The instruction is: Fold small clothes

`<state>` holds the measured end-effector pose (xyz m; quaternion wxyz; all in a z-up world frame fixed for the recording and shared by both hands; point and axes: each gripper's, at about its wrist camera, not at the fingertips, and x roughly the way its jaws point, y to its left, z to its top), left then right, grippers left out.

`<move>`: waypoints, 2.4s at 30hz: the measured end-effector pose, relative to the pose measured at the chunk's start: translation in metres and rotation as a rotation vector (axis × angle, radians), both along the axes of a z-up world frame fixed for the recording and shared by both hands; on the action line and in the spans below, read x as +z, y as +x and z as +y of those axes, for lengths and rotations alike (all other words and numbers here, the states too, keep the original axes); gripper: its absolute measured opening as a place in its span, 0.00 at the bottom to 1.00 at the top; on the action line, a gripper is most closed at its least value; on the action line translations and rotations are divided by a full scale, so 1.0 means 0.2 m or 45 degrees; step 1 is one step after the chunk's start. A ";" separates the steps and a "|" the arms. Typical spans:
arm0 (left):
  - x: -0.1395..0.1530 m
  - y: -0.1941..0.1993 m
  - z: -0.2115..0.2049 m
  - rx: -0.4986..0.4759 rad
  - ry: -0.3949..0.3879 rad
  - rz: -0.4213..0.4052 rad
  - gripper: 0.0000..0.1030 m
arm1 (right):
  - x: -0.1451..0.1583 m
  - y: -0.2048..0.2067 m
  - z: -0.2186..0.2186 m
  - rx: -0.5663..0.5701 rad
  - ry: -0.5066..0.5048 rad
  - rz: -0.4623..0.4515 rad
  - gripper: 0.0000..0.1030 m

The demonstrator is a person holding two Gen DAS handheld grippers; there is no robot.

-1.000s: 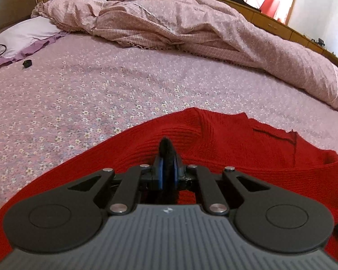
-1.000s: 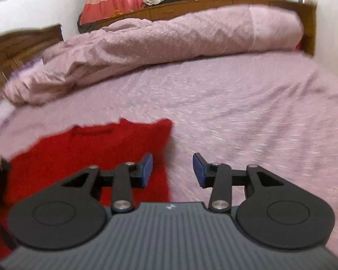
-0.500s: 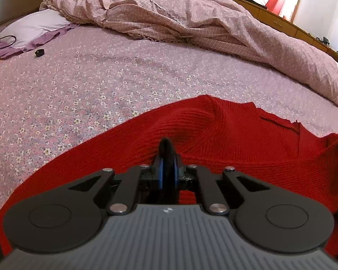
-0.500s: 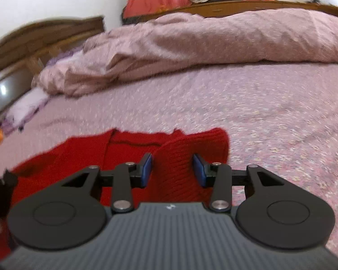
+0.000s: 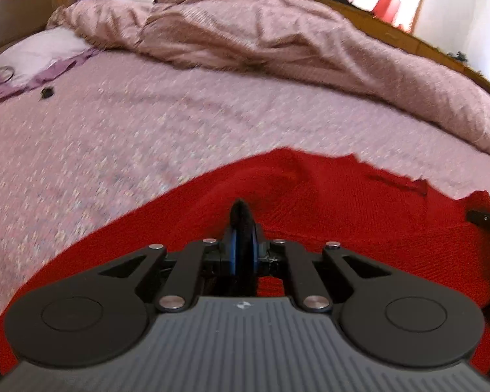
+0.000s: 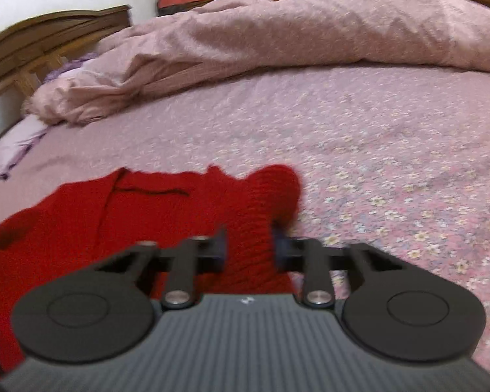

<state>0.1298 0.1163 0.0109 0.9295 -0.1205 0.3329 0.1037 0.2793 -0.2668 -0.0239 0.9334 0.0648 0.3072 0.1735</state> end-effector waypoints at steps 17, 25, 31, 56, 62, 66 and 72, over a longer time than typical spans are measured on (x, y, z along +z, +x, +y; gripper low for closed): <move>-0.15 0.67 -0.18 -0.259 0.199 0.084 0.12 | -0.09 0.00 -0.30 -0.304 -0.045 -0.035 0.18; -0.06 0.61 -0.14 -0.268 0.162 0.058 0.31 | 0.12 -0.12 -0.20 -0.261 -0.169 -0.052 0.20; -0.01 0.49 -0.13 -0.259 0.139 0.057 0.48 | 0.21 -0.31 -0.10 -0.111 -0.108 0.050 0.37; 0.11 -0.04 0.05 0.003 0.102 0.046 0.65 | 0.10 -0.49 0.04 -0.123 -0.020 0.130 0.59; 0.13 -0.29 0.18 0.147 0.065 0.075 0.66 | 0.15 -0.64 0.06 -0.109 -0.014 0.131 0.59; 0.10 -0.43 0.25 0.218 -0.007 0.100 0.67 | 0.16 -0.74 0.06 -0.114 -0.007 0.137 0.59; 0.04 -0.60 0.22 0.236 -0.195 0.106 0.67 | 0.15 -0.86 0.07 -0.127 -0.015 0.146 0.59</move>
